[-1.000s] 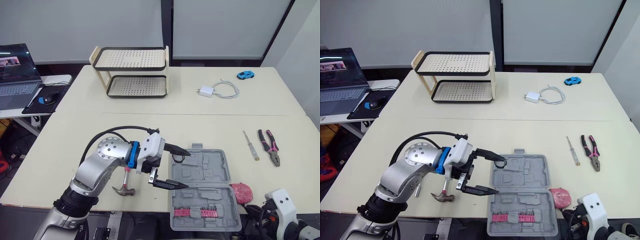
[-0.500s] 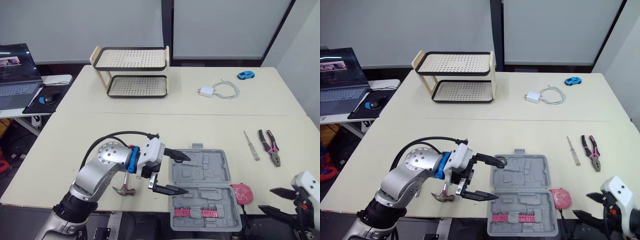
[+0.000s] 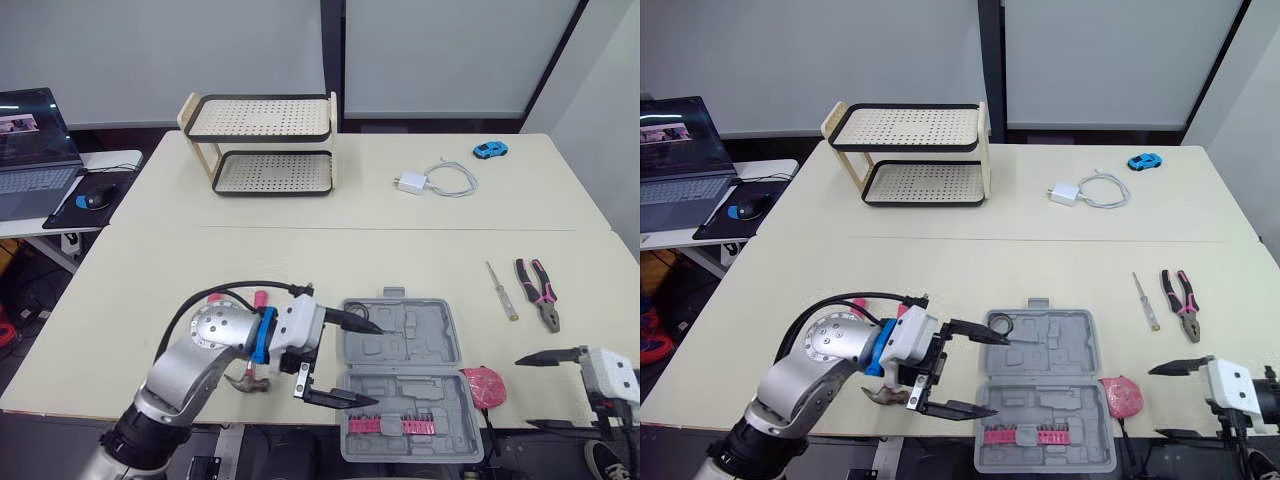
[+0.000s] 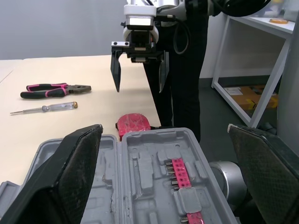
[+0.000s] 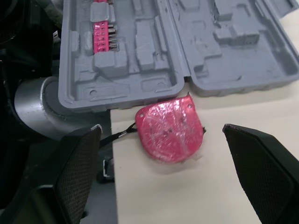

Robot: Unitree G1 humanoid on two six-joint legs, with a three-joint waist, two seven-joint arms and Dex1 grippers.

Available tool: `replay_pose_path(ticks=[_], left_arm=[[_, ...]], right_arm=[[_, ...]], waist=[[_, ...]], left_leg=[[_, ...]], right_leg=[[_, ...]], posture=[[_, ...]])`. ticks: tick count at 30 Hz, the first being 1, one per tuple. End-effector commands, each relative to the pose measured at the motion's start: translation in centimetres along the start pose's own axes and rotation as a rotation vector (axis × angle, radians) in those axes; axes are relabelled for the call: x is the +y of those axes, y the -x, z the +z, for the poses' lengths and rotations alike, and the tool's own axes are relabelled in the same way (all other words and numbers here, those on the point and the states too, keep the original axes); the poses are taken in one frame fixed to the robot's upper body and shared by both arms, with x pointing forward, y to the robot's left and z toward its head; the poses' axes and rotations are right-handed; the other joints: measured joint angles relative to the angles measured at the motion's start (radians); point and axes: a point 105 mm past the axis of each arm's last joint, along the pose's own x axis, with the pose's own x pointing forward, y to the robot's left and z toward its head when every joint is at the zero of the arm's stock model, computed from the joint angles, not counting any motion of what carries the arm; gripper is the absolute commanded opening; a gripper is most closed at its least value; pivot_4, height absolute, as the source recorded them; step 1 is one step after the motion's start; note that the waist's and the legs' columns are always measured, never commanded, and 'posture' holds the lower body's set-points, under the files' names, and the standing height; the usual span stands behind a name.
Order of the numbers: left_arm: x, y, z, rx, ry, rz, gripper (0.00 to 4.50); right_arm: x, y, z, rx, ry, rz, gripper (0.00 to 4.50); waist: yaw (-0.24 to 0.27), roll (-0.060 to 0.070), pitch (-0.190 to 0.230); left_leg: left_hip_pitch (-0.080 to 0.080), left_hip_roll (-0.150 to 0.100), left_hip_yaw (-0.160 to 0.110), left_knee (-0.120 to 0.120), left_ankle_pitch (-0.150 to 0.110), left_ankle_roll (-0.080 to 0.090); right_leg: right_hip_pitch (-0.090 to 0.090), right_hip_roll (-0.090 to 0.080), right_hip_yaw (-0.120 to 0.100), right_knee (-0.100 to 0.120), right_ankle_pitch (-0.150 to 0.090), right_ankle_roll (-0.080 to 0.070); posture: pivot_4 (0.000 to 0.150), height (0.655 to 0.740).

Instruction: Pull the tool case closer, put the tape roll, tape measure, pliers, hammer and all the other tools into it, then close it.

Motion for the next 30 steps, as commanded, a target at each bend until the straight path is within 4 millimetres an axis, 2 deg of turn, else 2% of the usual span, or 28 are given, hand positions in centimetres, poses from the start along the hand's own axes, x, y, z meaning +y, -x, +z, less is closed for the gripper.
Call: replay_pose_path(ticks=[1,9,16,30], left_arm=[[-0.6,-0.2,0.4,-0.002,-0.085,-0.014,4.5],[-0.8,-0.1,0.1,-0.019,-0.132,0.011,4.5],[-1.1,-0.1,0.5,-0.028,-0.127,0.003,4.5],[-1.4,-0.3,1.2,-0.027,-0.106,0.0,4.5]], right_arm=[[-0.4,-0.7,-0.2,-0.024,0.05,0.03,4.46],[-0.7,-2.3,-1.2,-0.025,0.047,0.073,4.46],[-0.8,-2.9,-2.5,0.005,0.048,0.08,4.46],[-1.5,-4.1,-3.3,0.028,0.057,0.09,4.46]], waist=[[0.0,0.0,0.0],[0.001,0.0,0.0],[0.0,0.001,0.0],[-0.001,0.001,-0.001]], left_leg=[[0.0,0.0,0.0,0.0,0.0,-0.001],[0.0,0.0,0.001,0.0,0.001,-0.002],[0.001,0.0,0.001,0.0,0.001,-0.002],[0.002,0.0,0.002,0.0,0.001,-0.002]], right_leg=[[0.0,0.0,0.0,0.0,0.0,0.0],[0.0,0.0,0.001,0.0,0.0,0.0],[0.0,0.0,0.002,0.0,0.0,0.0],[0.0,0.0,0.003,0.001,0.0,0.0]], posture=[[0.15,0.74],[0.15,0.74],[0.15,0.74],[0.15,0.74]])
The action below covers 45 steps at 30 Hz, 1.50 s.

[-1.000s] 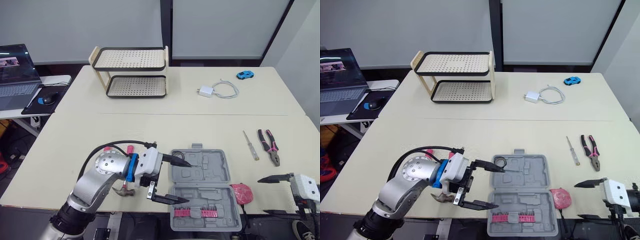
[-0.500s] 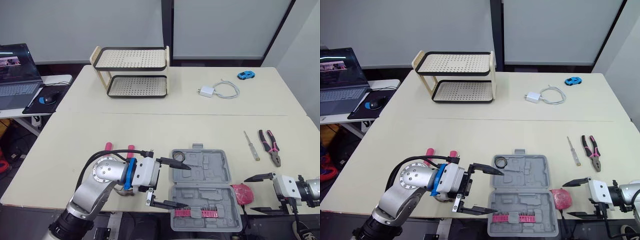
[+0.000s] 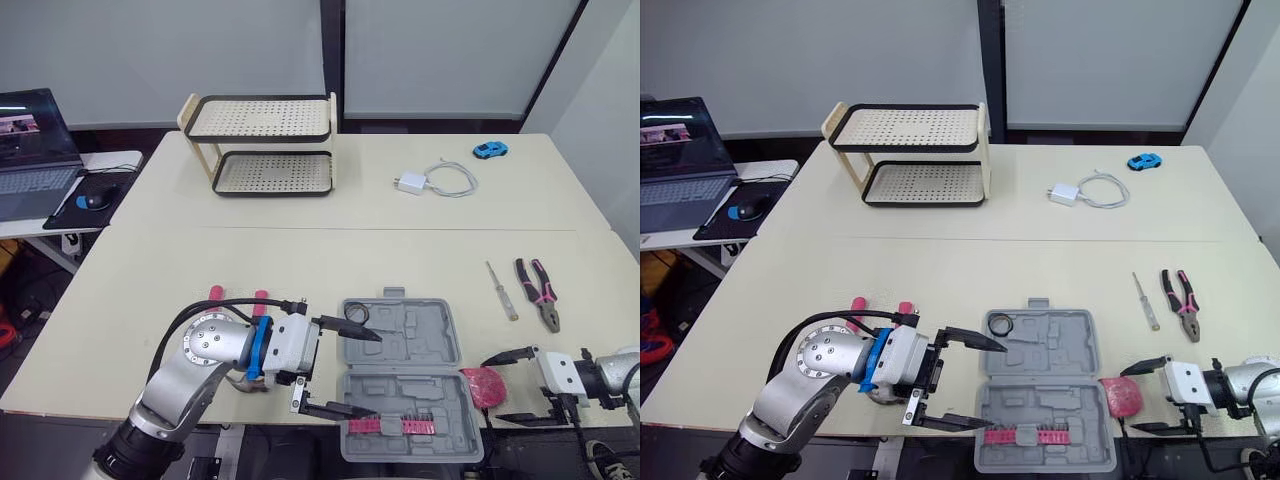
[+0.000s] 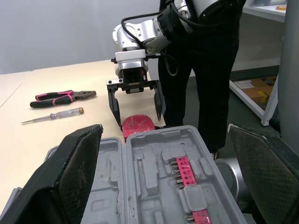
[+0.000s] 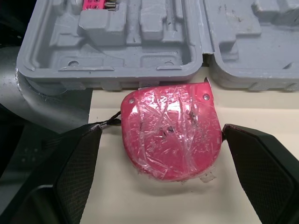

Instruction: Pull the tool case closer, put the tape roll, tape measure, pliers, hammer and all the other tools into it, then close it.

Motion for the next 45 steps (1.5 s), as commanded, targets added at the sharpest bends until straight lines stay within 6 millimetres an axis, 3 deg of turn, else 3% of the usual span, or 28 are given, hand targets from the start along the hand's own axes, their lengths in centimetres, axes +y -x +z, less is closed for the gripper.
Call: replay_pose_path(ticks=[1,20,25,29,36,39,45], left_arm=[[-0.4,-0.3,1.2,-0.023,-0.027,-0.018,4.5],[0.2,-0.3,1.5,-0.018,-0.017,0.001,4.5],[0.1,-0.2,1.4,-0.012,-0.019,0.001,4.5],[0.1,-0.3,1.3,-0.012,-0.019,0.001,4.5],[0.3,-0.2,1.1,-0.016,-0.014,0.01,4.5],[0.6,-0.1,1.0,-0.026,-0.009,0.024,4.5],[1.2,0.6,0.7,-0.022,-0.024,0.062,4.5]], right_arm=[[-0.5,0.0,0.2,-0.005,0.014,-0.015,4.46],[-0.9,-1.5,0.6,-0.025,0.001,0.002,4.46],[-1.0,-1.8,0.8,-0.038,-0.001,-0.002,3.26],[-1.0,-1.7,0.9,-0.04,-0.002,-0.005,3.25],[-1.1,-0.3,0.5,-0.013,-0.014,-0.031,3.25],[-1.5,1.1,0.5,0.02,-0.008,-0.062,3.25],[-4.0,3.9,1.9,0.084,-0.014,-0.164,3.25]], waist=[[0.0,0.0,0.0],[0.0,0.0,0.0],[0.0,0.0,0.0],[0.0,0.0,0.0],[0.0,0.0,0.0],[0.0,0.0,0.0],[-0.001,0.001,0.0]], left_leg=[[0.0,0.0,0.0,0.0,0.0,0.0],[0.0,0.0,0.0,0.0,0.0,0.0],[0.0,0.0,0.0,0.0,0.0,0.0],[0.0,0.0,0.0,0.0,0.0,0.0],[0.0,0.0,0.0,0.0,0.0,0.0],[0.0,0.0,0.0,0.0,0.0,0.0],[0.0,0.0,0.001,0.0,0.0,0.0]], right_leg=[[0.0,0.0,0.0,0.0,0.0,0.0],[0.0,0.0,0.0,0.0,0.0,0.0],[0.0,0.0,0.0,0.0,0.0,0.0],[0.0,0.0,0.0,0.0,0.0,0.0],[0.0,0.0,0.0,0.0,0.0,0.0],[0.0,0.0,0.0,0.0,0.0,0.0],[-0.001,0.0,0.001,0.0,0.0,0.0]], posture=[[0.15,0.74],[0.15,0.74],[0.15,0.74],[0.15,0.74],[0.15,0.74],[0.15,0.74],[0.15,0.74]])
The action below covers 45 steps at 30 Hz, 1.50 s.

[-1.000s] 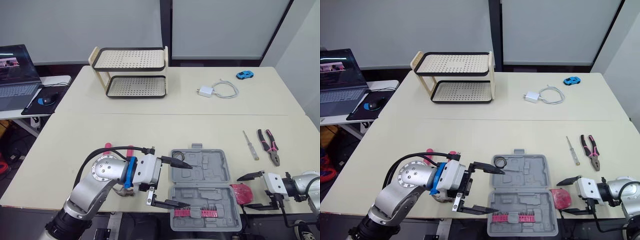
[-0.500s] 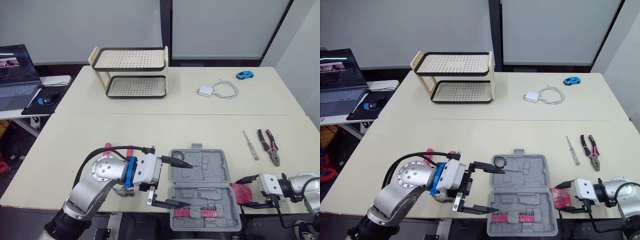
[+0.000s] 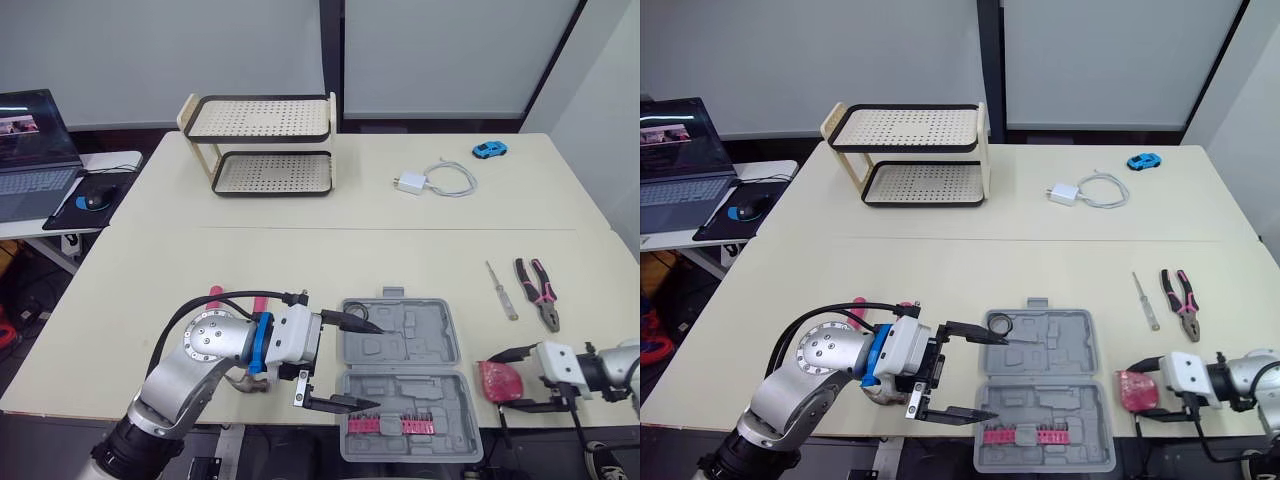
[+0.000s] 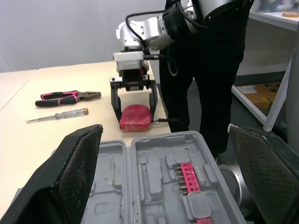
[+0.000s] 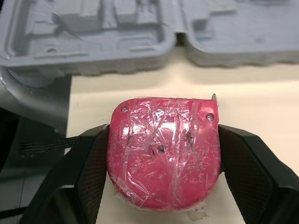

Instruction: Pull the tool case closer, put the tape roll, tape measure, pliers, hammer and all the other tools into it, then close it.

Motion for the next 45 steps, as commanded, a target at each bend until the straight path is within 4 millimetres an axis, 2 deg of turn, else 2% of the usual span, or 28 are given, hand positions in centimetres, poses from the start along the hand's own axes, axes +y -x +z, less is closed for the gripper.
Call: replay_pose_path(ticks=[1,6,9,11,14,21,35,45], left_arm=[[0.6,0.6,0.5,-0.009,-0.044,0.038,4.5],[1.5,1.8,0.0,0.009,-0.039,0.115,4.5],[2.5,2.6,-0.2,0.023,-0.039,0.183,4.5],[2.8,2.7,-0.3,0.019,-0.038,0.21,4.5],[3.4,2.5,-0.3,0.003,-0.031,0.241,4.5],[3.7,2.7,-1.0,0.013,-0.006,0.261,4.5],[3.2,1.9,-1.7,0.015,-0.009,0.23,4.5],[3.4,2.0,-1.9,0.03,-0.009,0.221,4.5]], right_arm=[[-2.5,1.7,1.9,0.015,0.022,-0.099,3.25],[-4.0,1.9,4.5,0.115,0.014,-0.114,3.25],[-4.8,1.3,6.9,0.182,-0.001,-0.11,3.25],[-4.8,0.8,8.1,0.254,0.02,-0.087,3.25],[-5.4,-0.4,10.2,0.27,0.033,-0.109,3.25],[-5.8,-2.4,12.0,0.31,0.056,-0.088,3.25],[-6.2,-5.8,11.8,0.325,0.071,-0.111,3.25],[-6.5,-7.1,11.5,0.344,0.113,-0.11,3.25]], waist=[[0.0,0.0,0.0],[0.002,0.002,0.0],[0.0,0.002,0.0],[0.002,0.002,0.0],[0.005,0.002,0.0],[0.007,0.001,0.0],[0.005,0.001,0.0],[0.003,0.001,0.0]], left_leg=[[0.0,0.0,0.0,0.0,0.0,0.0],[-0.002,0.0,0.0,0.0,-0.001,0.002],[-0.003,0.0,-0.001,0.0,-0.001,0.002],[-0.003,0.0,-0.001,0.0,-0.001,0.002],[-0.005,-0.001,-0.002,0.001,-0.001,0.001],[-0.006,-0.001,-0.003,0.0,0.0,-0.001],[-0.006,-0.001,-0.004,0.0,0.0,-0.001],[-0.006,-0.001,-0.005,0.0,0.0,-0.001]], right_leg=[[0.0,0.0,0.0,0.0,0.0,0.0],[-0.002,0.0,0.0,0.0,0.0,0.0],[-0.003,0.0,0.0,0.0,0.0,0.0],[-0.004,0.0,0.0,0.001,0.0,0.0],[-0.004,0.0,-0.002,-0.001,0.0,0.0],[-0.005,-0.001,-0.002,-0.002,0.0,0.0],[-0.005,-0.001,-0.003,-0.002,0.0,0.0],[-0.005,-0.001,-0.003,-0.001,0.0,0.0]], posture=[[0.15,0.74],[0.15,0.74],[0.15,0.74],[0.15,0.74],[0.15,0.74],[0.15,0.74],[0.15,0.74],[0.15,0.74]])
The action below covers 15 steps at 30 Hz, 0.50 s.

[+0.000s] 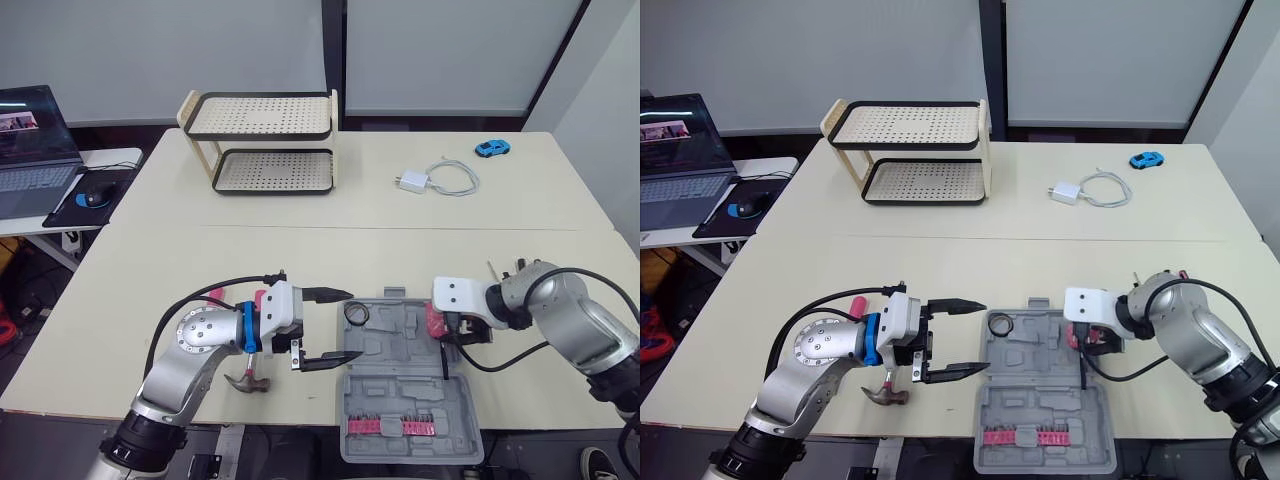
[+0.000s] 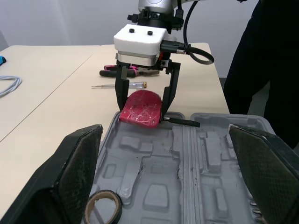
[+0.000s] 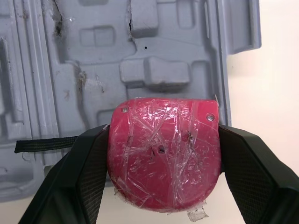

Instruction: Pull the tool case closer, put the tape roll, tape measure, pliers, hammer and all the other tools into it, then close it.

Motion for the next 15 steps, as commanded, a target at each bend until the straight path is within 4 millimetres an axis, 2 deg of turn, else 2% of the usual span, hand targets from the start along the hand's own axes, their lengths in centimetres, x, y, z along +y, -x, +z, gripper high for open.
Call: replay_pose_path(ticks=[1,15], left_arm=[[0.0,-0.2,0.7,-0.012,-0.034,-0.015,4.5],[-0.1,-0.2,0.8,-0.001,-0.045,-0.022,4.5]], right_arm=[[-0.8,0.2,0.8,-0.003,0.053,-0.042,3.25],[-0.7,-1.2,0.6,0.009,0.086,-0.036,3.25]], waist=[[-0.001,0.0,0.0],[-0.002,0.0,0.0]], left_leg=[[0.0,0.0,0.0,0.0,0.0,0.0],[0.0,0.0,-0.001,0.0,0.0,0.0]], right_leg=[[0.0,0.0,0.0,0.0,0.0,0.0],[0.0,0.0,0.0,0.0,0.0,0.0]], posture=[[0.15,0.74],[0.15,0.74]])
